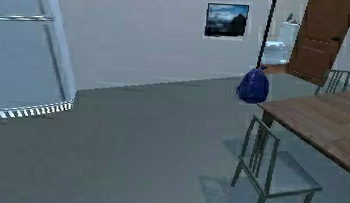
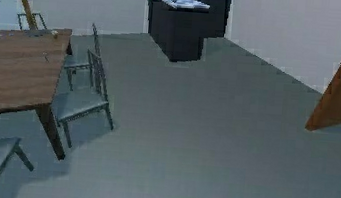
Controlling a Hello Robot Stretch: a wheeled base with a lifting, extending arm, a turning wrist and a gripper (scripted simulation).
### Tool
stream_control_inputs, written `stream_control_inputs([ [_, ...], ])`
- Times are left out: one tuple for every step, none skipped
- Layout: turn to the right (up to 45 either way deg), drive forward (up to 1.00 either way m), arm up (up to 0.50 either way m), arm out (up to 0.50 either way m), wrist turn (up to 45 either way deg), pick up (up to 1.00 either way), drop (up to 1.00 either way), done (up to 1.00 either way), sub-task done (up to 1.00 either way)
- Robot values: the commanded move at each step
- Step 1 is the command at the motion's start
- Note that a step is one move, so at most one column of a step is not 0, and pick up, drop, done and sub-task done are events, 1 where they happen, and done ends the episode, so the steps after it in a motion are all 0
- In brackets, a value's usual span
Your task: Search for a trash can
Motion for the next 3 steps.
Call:
stream_control_inputs([
  [0.0,0.95,0.00,0.00,0.0,0.00,0.00,0.00,0.00],
  [9.0,0.00,0.00,0.00,0.0,0.00,0.00,0.00,0.00],
  [0.0,1.00,0.00,0.00,0.0,0.00,0.00,0.00,0.00],
])
